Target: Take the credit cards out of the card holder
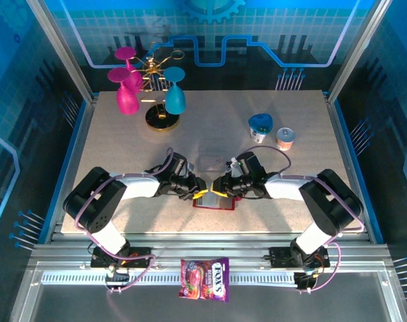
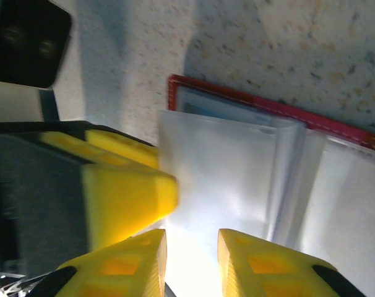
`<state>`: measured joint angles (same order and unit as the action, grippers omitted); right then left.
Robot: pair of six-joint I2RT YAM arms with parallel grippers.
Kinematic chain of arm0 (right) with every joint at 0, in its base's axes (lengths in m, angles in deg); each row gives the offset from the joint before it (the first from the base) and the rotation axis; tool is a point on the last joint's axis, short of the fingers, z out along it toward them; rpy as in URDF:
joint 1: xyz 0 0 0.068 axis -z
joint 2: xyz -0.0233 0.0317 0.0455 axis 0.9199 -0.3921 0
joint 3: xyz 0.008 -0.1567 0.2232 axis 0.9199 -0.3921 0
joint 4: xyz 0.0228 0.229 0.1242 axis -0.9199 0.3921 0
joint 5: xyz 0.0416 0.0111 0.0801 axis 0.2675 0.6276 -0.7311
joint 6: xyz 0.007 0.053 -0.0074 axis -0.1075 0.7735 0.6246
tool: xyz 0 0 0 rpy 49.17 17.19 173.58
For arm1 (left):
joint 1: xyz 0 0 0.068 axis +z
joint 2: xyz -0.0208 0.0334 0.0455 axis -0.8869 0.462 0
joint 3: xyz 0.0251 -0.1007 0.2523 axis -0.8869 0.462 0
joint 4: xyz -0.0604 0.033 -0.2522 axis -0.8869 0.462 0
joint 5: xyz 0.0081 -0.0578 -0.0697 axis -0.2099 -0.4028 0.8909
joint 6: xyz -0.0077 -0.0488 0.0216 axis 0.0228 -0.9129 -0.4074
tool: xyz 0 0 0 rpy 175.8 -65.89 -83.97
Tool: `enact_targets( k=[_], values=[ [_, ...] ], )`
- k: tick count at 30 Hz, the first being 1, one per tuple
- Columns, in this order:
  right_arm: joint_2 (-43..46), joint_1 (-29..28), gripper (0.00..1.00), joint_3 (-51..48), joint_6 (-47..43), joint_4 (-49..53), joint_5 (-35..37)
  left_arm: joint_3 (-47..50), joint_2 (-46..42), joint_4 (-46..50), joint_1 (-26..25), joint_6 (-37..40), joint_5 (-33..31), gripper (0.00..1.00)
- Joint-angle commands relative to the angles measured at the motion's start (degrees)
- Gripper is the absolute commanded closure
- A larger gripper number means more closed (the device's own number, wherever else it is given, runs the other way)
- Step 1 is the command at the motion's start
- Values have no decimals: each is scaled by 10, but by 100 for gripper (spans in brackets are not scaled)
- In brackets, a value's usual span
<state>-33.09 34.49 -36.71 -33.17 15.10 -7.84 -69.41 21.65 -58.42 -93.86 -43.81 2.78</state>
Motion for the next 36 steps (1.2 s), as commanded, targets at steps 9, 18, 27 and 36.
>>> enact_targets(
  k=[9,18,27,36],
  values=[
    [99,72,70,4,-73,148,24,-47,-27,47,-17,12,22,71],
    [150,119,68,-9,-108,213,38,-91,6,51,-41,10,32,67],
    [191,149,68,-23,-122,243,43,-124,57,33,-71,1,39,62],
    [213,155,68,-29,-125,261,42,-140,89,20,-83,-7,42,55]
  ],
)
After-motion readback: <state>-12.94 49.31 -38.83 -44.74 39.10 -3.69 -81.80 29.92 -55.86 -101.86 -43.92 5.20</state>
